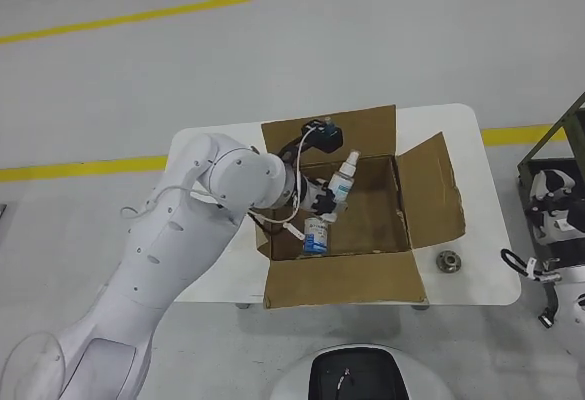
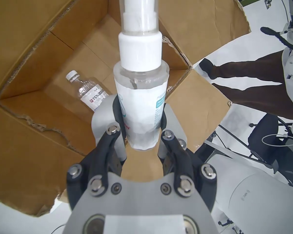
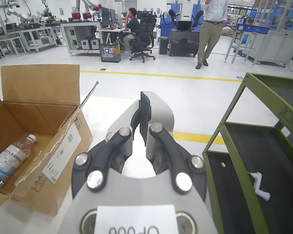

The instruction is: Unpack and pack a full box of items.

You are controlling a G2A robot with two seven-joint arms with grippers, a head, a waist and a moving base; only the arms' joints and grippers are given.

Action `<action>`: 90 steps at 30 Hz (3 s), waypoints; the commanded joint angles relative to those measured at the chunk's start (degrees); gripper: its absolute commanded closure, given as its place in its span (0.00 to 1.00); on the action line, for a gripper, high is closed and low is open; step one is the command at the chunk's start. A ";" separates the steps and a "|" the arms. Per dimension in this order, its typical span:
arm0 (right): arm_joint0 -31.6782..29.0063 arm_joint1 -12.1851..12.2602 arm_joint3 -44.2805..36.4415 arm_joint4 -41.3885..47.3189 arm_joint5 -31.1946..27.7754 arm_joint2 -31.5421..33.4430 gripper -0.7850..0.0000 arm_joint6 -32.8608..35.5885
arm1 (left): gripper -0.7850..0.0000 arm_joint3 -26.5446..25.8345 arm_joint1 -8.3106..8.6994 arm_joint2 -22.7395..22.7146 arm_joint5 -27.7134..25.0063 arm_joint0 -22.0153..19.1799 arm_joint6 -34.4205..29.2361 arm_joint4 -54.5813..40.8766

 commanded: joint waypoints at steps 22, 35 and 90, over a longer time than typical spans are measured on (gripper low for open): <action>0.73 -0.05 0.54 -0.09 -0.44 0.19 1.00 0.24 | 1.00 11.27 -7.65 10.78 13.84 -4.24 8.41 -8.57; 0.89 -0.05 0.91 0.16 -0.99 0.51 1.00 0.24 | 1.00 19.27 -10.74 13.82 16.75 -5.27 9.15 -12.01; 0.29 -0.16 0.46 0.32 -1.65 0.82 1.00 -0.31 | 0.00 51.20 -27.17 29.19 35.71 -10.23 11.20 -16.64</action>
